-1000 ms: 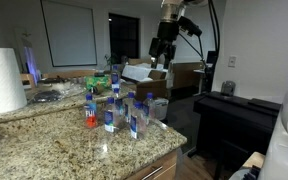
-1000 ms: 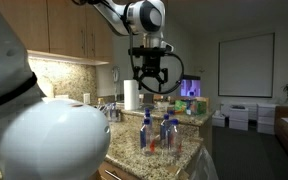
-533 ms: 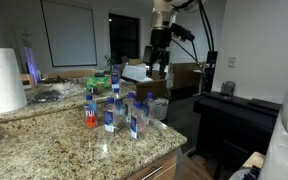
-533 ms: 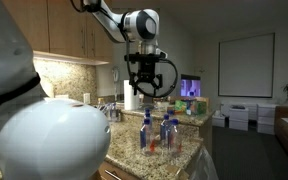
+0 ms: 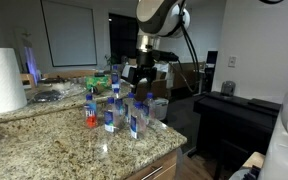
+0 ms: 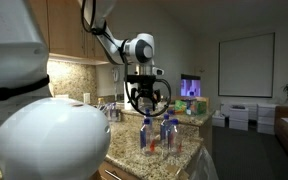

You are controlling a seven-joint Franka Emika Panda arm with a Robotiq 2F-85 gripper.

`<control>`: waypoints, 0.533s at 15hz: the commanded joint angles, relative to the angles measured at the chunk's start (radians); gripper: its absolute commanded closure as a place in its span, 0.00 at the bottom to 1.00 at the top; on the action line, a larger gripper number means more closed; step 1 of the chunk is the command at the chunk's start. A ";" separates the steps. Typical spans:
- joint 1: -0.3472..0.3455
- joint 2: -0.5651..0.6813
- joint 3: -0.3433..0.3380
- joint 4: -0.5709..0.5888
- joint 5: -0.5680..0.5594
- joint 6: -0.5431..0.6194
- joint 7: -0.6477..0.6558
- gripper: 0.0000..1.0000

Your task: Put all the water bottles into the plastic bag

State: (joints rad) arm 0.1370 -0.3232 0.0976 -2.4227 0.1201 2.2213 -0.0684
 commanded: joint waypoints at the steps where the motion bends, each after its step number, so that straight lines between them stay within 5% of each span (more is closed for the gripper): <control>1: 0.000 0.051 0.014 -0.015 -0.003 0.076 0.040 0.00; 8: 0.007 0.111 0.018 -0.014 0.021 0.078 0.030 0.00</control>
State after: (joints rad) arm 0.1371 -0.2231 0.1126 -2.4263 0.1211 2.2714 -0.0565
